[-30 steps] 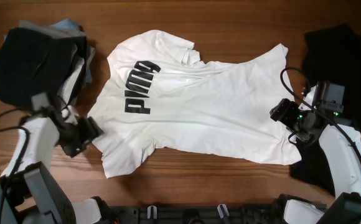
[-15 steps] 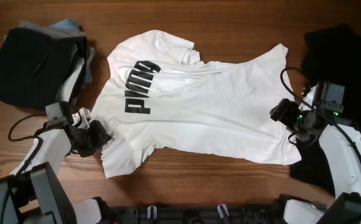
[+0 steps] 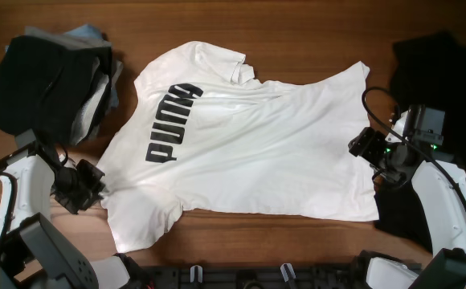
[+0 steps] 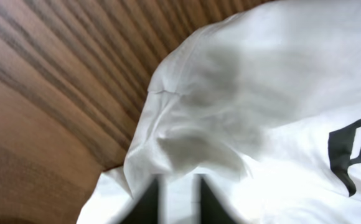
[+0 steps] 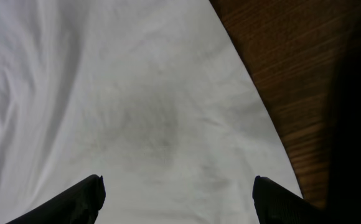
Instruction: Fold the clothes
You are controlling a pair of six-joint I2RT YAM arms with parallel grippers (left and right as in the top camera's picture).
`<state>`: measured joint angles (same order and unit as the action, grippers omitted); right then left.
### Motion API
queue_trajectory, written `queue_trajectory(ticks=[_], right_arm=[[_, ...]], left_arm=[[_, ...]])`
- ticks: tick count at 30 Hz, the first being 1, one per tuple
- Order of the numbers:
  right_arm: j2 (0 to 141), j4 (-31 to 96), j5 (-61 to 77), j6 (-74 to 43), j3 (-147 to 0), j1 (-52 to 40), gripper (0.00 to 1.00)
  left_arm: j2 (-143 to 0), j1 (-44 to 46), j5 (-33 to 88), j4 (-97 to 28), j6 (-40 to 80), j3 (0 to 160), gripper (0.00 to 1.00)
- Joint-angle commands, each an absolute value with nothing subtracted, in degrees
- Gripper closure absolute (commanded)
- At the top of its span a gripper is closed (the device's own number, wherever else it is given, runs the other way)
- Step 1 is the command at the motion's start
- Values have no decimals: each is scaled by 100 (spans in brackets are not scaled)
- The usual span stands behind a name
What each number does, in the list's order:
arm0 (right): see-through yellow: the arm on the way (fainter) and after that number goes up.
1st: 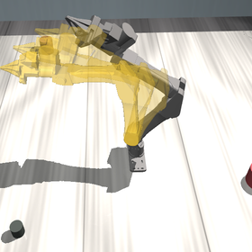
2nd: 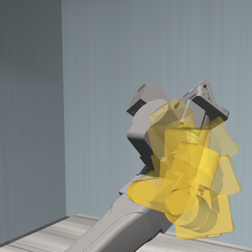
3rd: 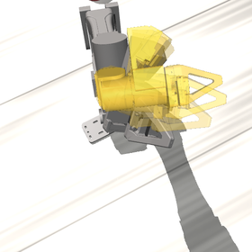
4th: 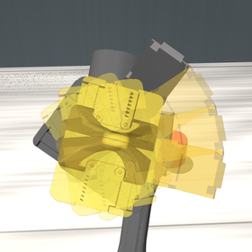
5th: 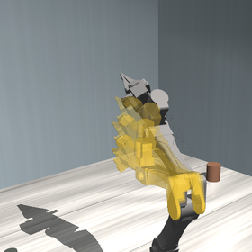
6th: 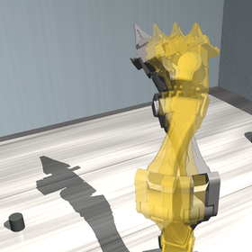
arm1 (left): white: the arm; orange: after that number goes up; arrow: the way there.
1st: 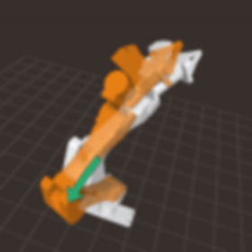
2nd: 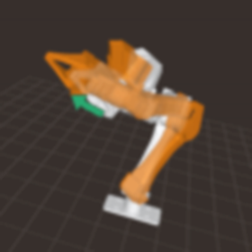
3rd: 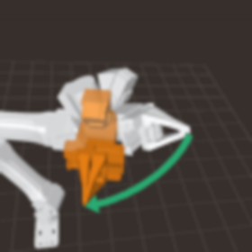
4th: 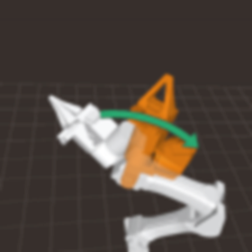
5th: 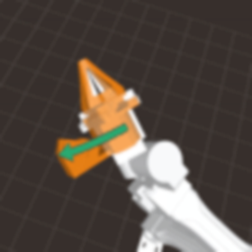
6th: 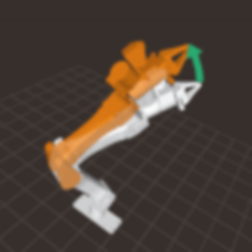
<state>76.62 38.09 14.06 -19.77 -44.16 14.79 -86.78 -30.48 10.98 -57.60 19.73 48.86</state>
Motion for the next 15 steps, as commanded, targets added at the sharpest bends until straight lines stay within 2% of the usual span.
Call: queue_trajectory(ticks=[1,3,5,7,8,9,11,12,15], right_arm=[[7596,3795,1361,-1848,-4515,1496,16],[7596,3800,1361,-1798,-4510,1496,16],[7596,3817,1378,-1796,-4510,1496,18],[7596,3789,1780,-1586,-4510,1496,32],[7596,3771,2027,-1459,-4510,1494,44],[7601,3771,2259,-1330,-4510,1494,53],[7642,3804,2340,-1339,-4508,1494,74],[7697,3822,2451,-1352,-4440,1494,86],[7896,3833,2598,-1468,-4143,1494,87]], left_arm=[[-8700,-3024,963,-5852,1975,4952,46],[-8698,-3039,952,-5749,1977,4960,46],[-8691,-3076,950,-5752,1953,5168,51],[-8687,-3076,950,-5769,1839,5658,56],[-8687,-3074,950,-5714,1837,5846,60],[-8689,-3030,952,-5507,1820,5931,74],[-8720,-2880,943,-5022,1531,5924,90],[-8766,-2705,930,-4648,1422,5913,94],[-8956,-2287,888,-4045,958,5909,95]])
